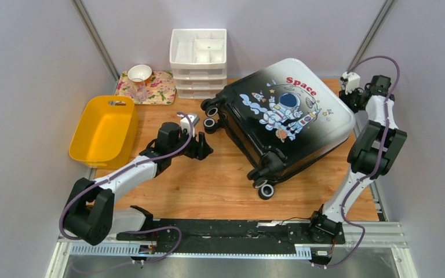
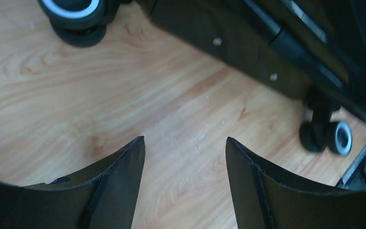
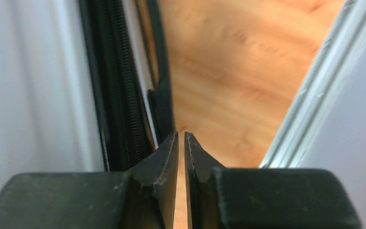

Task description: Open, take out, and arrange the luggage

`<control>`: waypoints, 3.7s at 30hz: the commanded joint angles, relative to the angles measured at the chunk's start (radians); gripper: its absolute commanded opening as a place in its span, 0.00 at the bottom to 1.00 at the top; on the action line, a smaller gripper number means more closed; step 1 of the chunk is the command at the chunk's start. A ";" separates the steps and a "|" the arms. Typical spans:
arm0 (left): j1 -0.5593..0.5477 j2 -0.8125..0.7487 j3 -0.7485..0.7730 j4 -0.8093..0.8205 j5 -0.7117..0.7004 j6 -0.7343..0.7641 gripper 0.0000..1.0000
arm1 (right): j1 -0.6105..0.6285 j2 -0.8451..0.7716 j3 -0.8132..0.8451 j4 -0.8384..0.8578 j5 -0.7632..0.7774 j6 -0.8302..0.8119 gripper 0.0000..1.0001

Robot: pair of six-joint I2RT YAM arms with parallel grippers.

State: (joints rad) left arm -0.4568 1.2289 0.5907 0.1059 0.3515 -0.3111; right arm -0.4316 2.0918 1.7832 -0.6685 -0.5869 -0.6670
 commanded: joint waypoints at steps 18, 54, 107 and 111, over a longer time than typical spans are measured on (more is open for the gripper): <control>-0.191 0.586 0.612 0.226 0.109 -0.040 0.65 | -0.340 -0.414 -0.516 -0.591 -0.151 -0.201 0.29; 0.038 -0.105 0.006 -0.140 0.161 0.187 0.73 | -0.308 -0.461 -0.140 -0.436 -0.206 0.082 0.53; -0.166 0.356 0.778 0.072 0.176 -0.062 0.00 | 0.037 -1.438 -0.947 -0.694 -0.301 -0.513 0.50; -0.154 0.382 0.831 0.094 0.161 -0.131 0.00 | 0.091 -1.509 -1.071 -0.305 -0.251 -0.243 0.52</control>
State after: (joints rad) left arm -0.6205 1.6150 1.3079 0.0235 0.5663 -0.3756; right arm -0.3847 0.6323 0.7914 -1.2797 -0.8764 -1.1820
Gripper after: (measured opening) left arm 0.635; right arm 0.504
